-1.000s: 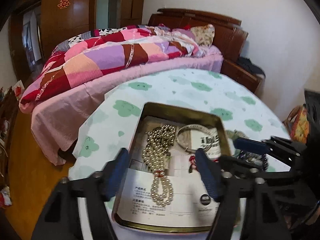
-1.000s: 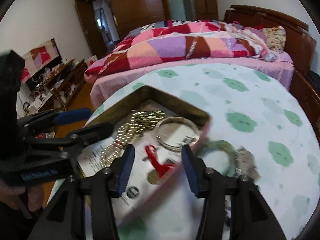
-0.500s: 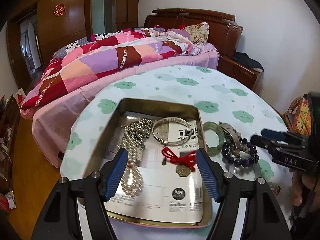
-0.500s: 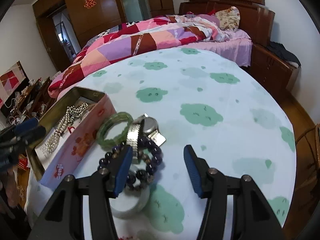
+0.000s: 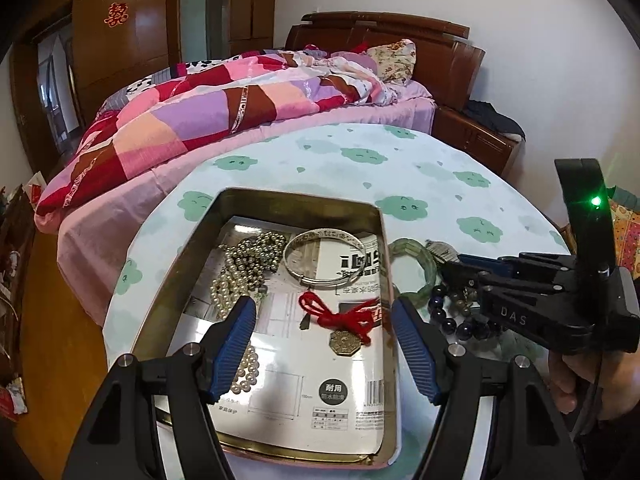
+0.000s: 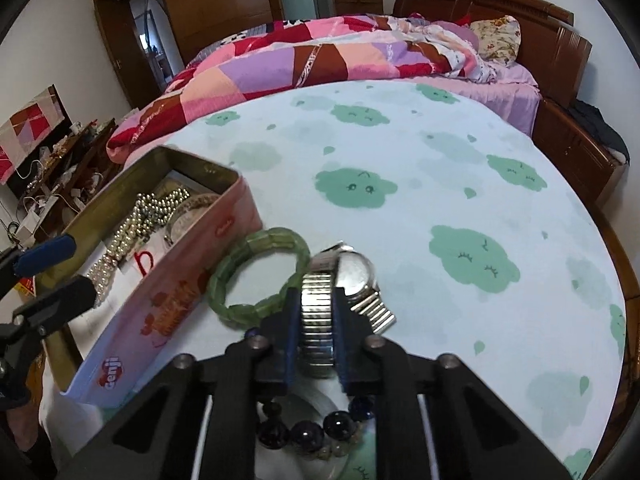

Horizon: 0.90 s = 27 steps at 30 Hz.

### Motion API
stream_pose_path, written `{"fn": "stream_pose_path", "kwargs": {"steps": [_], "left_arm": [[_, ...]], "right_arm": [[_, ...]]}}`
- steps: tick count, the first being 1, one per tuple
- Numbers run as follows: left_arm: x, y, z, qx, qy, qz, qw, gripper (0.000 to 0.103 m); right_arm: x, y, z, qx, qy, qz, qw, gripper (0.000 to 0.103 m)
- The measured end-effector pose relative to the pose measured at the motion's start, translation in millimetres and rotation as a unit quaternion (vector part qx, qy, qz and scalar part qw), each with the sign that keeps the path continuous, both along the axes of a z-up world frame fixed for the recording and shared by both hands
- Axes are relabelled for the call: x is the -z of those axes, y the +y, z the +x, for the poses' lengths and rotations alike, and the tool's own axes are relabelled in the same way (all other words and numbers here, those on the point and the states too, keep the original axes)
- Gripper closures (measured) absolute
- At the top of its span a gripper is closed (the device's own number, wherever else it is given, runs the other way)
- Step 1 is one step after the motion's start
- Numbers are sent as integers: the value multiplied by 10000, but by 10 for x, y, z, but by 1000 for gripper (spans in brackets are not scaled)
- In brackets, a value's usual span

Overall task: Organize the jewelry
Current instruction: 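Grasp the silver watch band with the right gripper while the left moves to the dark bead bracelet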

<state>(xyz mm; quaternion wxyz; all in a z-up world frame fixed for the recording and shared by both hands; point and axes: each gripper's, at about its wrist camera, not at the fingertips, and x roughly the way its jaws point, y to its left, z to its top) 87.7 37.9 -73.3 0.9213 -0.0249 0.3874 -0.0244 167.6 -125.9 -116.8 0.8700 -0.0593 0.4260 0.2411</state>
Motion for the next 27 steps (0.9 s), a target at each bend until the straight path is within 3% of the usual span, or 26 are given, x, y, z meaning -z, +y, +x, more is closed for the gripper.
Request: {"fn": "stream_pose_path", "kwargs": {"steps": [6, 13, 17, 27], "left_arm": [[-85, -105, 16, 156, -75, 23, 9998, 33], [-157, -322, 23, 440, -168, 31, 9989, 33], [-119, -518, 8, 649, -141, 144, 9977, 33], [5, -1050, -71, 1346, -51, 343, 9903, 33]], "right_arm": [[-265, -212, -144, 235, -481, 454, 9975, 86], [-494, -628, -225, 889, -914, 784, 9887, 86], [-440, -790, -202, 1187, -864, 794, 9860, 86], [-201, -950, -218, 1318, -706, 865, 9850, 86]]}}
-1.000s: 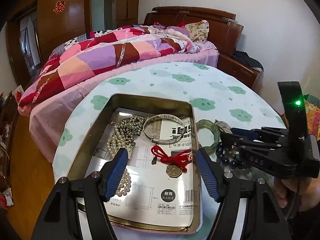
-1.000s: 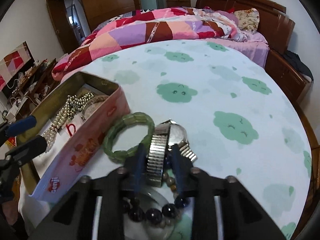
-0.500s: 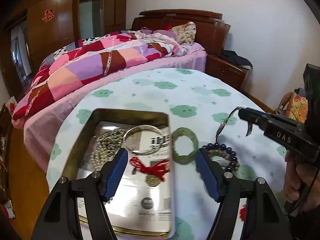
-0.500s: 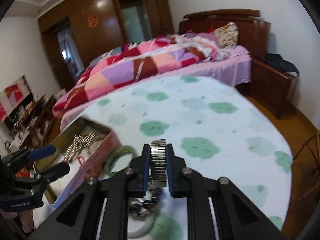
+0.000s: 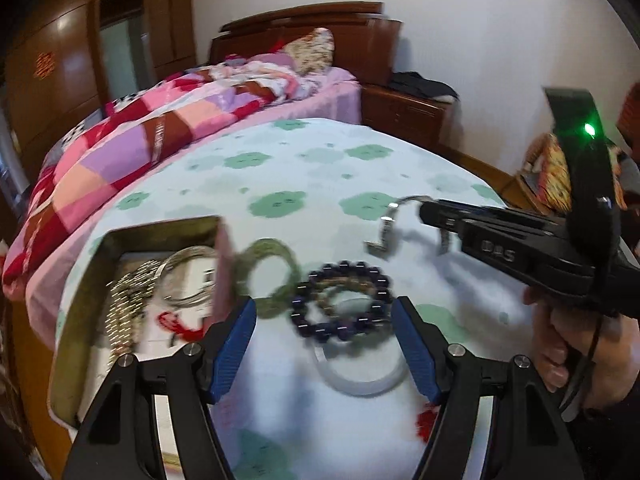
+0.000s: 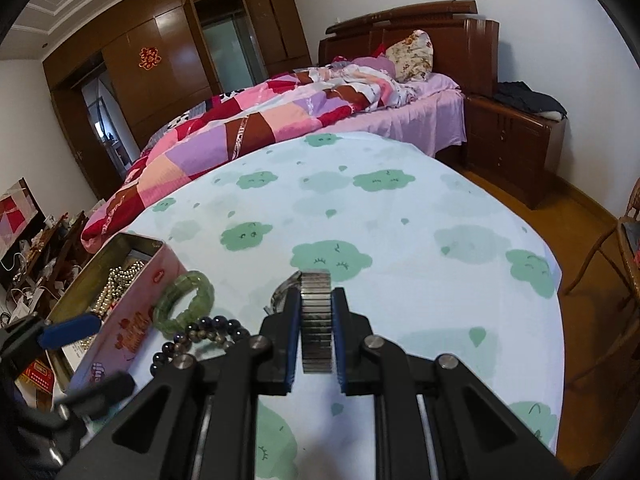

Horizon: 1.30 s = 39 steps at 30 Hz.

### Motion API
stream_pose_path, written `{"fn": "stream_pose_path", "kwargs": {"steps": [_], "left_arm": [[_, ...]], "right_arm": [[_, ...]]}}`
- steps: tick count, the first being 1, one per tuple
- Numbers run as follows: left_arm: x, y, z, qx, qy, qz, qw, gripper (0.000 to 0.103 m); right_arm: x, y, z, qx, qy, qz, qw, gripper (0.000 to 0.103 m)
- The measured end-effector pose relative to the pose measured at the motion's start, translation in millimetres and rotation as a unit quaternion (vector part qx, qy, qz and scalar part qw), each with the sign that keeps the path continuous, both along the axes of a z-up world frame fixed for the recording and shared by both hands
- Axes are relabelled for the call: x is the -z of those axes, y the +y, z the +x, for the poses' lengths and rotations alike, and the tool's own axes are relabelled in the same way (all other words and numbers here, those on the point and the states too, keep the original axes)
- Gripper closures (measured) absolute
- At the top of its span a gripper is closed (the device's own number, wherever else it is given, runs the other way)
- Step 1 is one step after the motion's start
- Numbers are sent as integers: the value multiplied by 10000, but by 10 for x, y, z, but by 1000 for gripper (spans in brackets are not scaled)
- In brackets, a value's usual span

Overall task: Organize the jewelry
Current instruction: 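Grasp the silver watch band with the right gripper while the left moves to the dark bead bracelet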

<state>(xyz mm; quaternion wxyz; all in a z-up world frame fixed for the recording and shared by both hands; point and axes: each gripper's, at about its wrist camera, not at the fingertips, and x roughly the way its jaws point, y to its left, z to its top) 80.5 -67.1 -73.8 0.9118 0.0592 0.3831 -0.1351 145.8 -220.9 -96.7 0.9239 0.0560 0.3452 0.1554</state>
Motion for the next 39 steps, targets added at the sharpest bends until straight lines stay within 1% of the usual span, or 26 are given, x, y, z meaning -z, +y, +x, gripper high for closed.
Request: {"fn": "stream_pose_path", "kwargs": {"steps": [1, 2, 3, 5, 7, 8, 9, 10, 11, 13, 16, 17, 21, 25, 28, 30, 31, 32, 33, 34, 35, 38, 39], "left_arm": [[25, -43, 12, 71, 20, 11, 10000, 35], [70, -94, 47, 141, 77, 39, 9999, 42], [103, -117, 67, 176, 132, 65, 9997, 46], [202, -163, 142, 258, 318, 71, 9991, 55], [263, -192, 163, 342, 385, 89, 9986, 58], [281, -212, 163, 393, 369, 109, 9985, 64], [291, -219, 165, 449, 371, 91, 9983, 73], [298, -218, 165, 509, 400, 34, 9979, 89], [297, -217, 161, 568, 434, -7, 9974, 91], [292, -217, 137, 613, 393, 26, 9973, 91], [250, -159, 123, 565, 376, -150, 9976, 92], [230, -147, 118, 548, 340, -174, 9978, 103], [41, -42, 70, 456, 117, -385, 9981, 103], [-99, 40, 51, 406, -29, -481, 9980, 103], [-108, 7, 35, 486, -120, -316, 9982, 103], [-59, -38, 56, 475, -71, -146, 9987, 102], [-16, -66, 76, 493, 11, -99, 9987, 98], [5, -68, 88, 505, 55, -96, 9987, 86], [30, -70, 99, 503, 94, -91, 9986, 76], [52, -71, 105, 460, 82, -84, 9989, 56], [54, -64, 98, 428, 20, -91, 9990, 45], [40, -49, 83, 508, -19, -201, 9985, 45], [44, -48, 92, 480, -11, -174, 9987, 45]], "right_arm": [[8, -20, -1, 5, 17, 41, 10000, 86], [11, -47, -11, 13, 12, 86, 10000, 86], [9, -57, -12, 21, 6, 104, 9999, 86], [15, -71, -17, 21, 10, 121, 9999, 86], [12, -81, -19, 23, 9, 128, 9999, 86], [13, -84, -20, 22, 7, 130, 9999, 86], [13, -84, -19, 25, 7, 130, 9999, 86], [15, -83, -19, 25, 10, 125, 9999, 86], [11, -89, -22, 26, 9, 123, 9999, 86], [19, -91, -26, 34, 3, 112, 9999, 86], [16, -107, -32, 46, -4, 99, 9999, 86], [14, -110, -37, 52, -13, 93, 9999, 86], [1, -97, -65, 60, -69, 56, 9999, 86], [-20, -68, -80, 29, -84, 14, 10000, 86], [-20, -69, -82, 31, -78, 20, 10000, 86], [-20, -64, -76, 41, -57, 23, 10000, 86], [-21, -66, -73, 39, -44, 33, 10000, 86], [-24, -67, -74, 36, -41, 31, 10000, 86], [-21, -70, -70, 37, -41, 32, 10000, 86], [-21, -71, -69, 37, -36, 40, 10000, 86], [-23, -74, -69, 29, -27, 45, 10000, 86], [-16, -77, -63, 28, -24, 40, 10000, 86], [-13, -75, -61, 28, -22, 37, 10000, 86]]}}
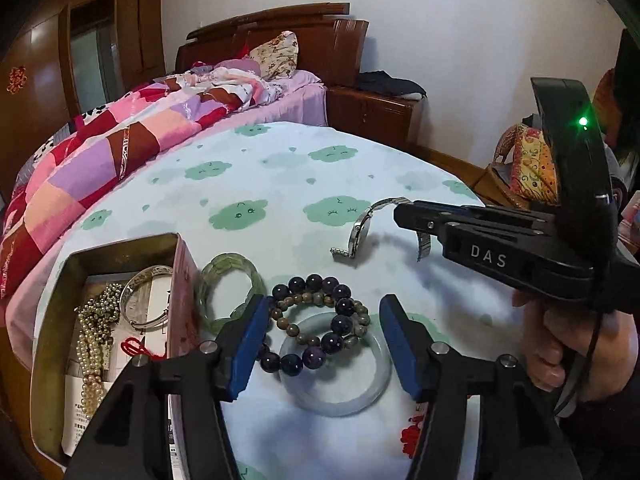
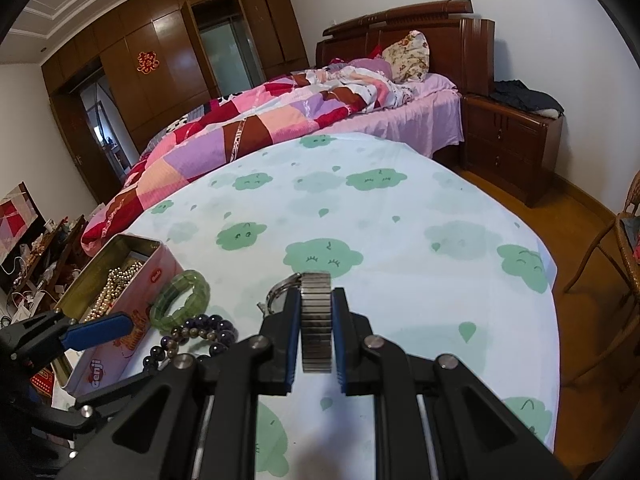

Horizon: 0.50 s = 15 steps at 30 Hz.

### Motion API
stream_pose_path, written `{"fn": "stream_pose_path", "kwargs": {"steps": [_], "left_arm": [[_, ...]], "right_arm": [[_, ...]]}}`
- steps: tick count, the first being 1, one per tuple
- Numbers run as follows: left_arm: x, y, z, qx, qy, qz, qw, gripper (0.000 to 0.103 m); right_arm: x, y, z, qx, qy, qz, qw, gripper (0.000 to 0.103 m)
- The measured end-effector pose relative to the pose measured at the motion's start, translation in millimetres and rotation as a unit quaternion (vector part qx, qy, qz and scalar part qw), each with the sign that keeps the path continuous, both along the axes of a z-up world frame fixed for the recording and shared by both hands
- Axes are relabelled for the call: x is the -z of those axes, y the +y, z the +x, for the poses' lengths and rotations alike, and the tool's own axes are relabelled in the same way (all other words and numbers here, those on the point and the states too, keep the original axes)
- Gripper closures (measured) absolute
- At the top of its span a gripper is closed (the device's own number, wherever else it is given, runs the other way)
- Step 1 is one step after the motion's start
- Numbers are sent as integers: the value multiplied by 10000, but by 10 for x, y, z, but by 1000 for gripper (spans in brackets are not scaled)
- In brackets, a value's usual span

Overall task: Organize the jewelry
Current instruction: 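Grasp the silver watch band with the right gripper while the left moves to the dark bead bracelet, then close the left gripper on the dark bead bracelet and lift it while the right holds the watch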

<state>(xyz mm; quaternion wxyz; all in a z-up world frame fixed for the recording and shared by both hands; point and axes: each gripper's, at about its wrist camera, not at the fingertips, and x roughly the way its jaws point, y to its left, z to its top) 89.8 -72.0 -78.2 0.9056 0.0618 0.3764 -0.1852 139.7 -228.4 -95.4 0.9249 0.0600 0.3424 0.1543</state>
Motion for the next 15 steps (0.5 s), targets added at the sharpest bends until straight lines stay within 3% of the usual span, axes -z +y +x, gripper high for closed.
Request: {"fn": "stream_pose_path", "kwargs": {"steps": [2, 5, 12, 14, 15], "left_arm": [[31, -6, 30, 37, 53, 72, 10000, 48], [97, -38, 58, 117, 185, 157, 9996, 63], [251, -204, 58, 414, 320, 416, 9978, 64], [304, -199, 95, 405, 469, 396, 9973, 87], [301, -184, 97, 394, 484, 344, 9975, 90]], "right_arm": [[4, 0, 4, -2, 0, -2, 10000, 86], [4, -1, 4, 2, 11, 2, 10000, 86], [37, -10, 12, -7, 61, 16, 10000, 85], [35, -12, 12, -1, 53, 21, 10000, 86], [38, -12, 10, -2, 53, 27, 10000, 85]]}}
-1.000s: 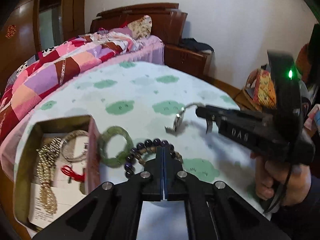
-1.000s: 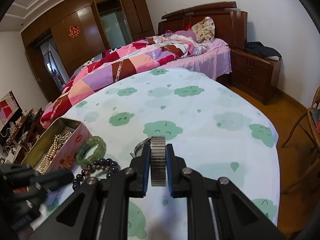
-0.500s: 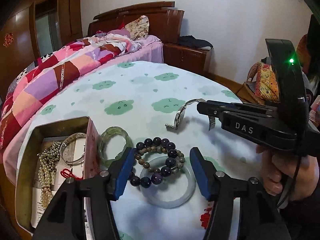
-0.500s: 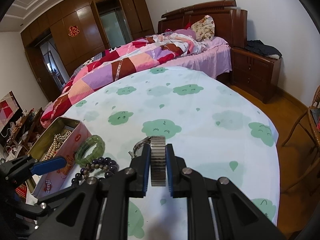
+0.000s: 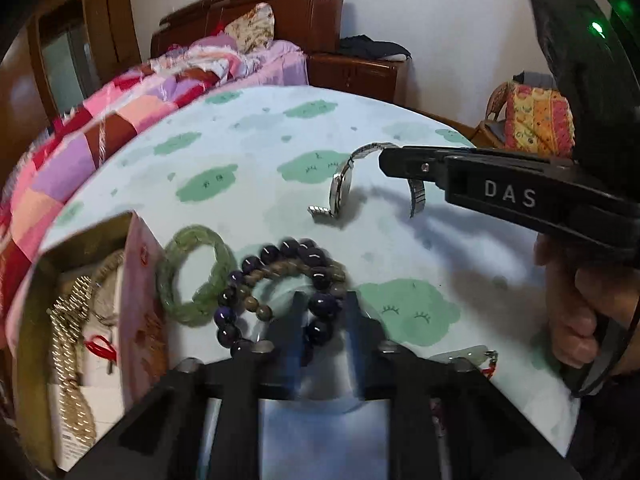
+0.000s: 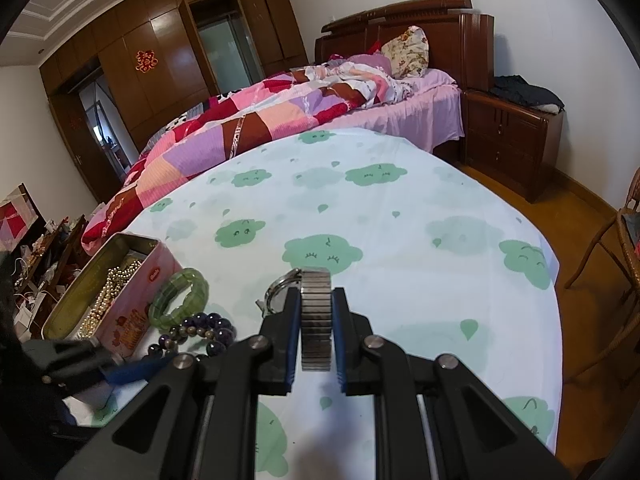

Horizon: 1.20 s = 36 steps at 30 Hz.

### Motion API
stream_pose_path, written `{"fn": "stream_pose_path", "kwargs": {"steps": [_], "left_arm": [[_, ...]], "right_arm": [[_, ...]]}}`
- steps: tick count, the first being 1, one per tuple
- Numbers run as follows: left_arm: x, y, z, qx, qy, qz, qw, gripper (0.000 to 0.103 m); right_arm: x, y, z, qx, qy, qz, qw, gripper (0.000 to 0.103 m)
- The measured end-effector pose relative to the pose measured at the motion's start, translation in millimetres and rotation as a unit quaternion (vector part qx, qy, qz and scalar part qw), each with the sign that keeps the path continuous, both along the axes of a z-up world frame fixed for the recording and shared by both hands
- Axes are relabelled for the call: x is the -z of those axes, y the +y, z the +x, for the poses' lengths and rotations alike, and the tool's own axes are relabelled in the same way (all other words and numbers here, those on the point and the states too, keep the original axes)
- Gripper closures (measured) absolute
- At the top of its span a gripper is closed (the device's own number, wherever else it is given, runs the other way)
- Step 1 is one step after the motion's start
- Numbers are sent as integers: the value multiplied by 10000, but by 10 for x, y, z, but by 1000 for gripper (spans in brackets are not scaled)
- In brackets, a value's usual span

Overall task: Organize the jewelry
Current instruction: 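Close the left gripper on the dark bead bracelet and lift it while the right holds the watch, then carry the dark bead bracelet and silver watch over the tin with both grippers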

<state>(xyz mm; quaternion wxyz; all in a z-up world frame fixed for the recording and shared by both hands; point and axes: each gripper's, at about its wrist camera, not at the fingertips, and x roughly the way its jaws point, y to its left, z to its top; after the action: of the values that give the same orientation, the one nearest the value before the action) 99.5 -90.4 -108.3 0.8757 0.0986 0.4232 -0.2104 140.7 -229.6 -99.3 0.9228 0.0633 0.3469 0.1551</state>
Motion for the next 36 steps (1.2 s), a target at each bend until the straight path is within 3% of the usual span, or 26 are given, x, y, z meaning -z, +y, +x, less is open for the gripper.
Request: {"fn": "stream_pose_path", "kwargs": {"steps": [7, 18, 36], "left_arm": [[-231, 61, -133, -12, -305, -193, 9993, 90], [-710, 420, -180, -459, -616, -982, 9922, 90], [-1033, 696, -339, -685, -1004, -1210, 9852, 90]], "right_arm": [[9, 1, 7, 3, 8, 1, 10000, 85], [-33, 17, -42, -7, -160, -5, 9999, 86], [-339, 97, -204, -189, -383, 60, 9991, 86]]}}
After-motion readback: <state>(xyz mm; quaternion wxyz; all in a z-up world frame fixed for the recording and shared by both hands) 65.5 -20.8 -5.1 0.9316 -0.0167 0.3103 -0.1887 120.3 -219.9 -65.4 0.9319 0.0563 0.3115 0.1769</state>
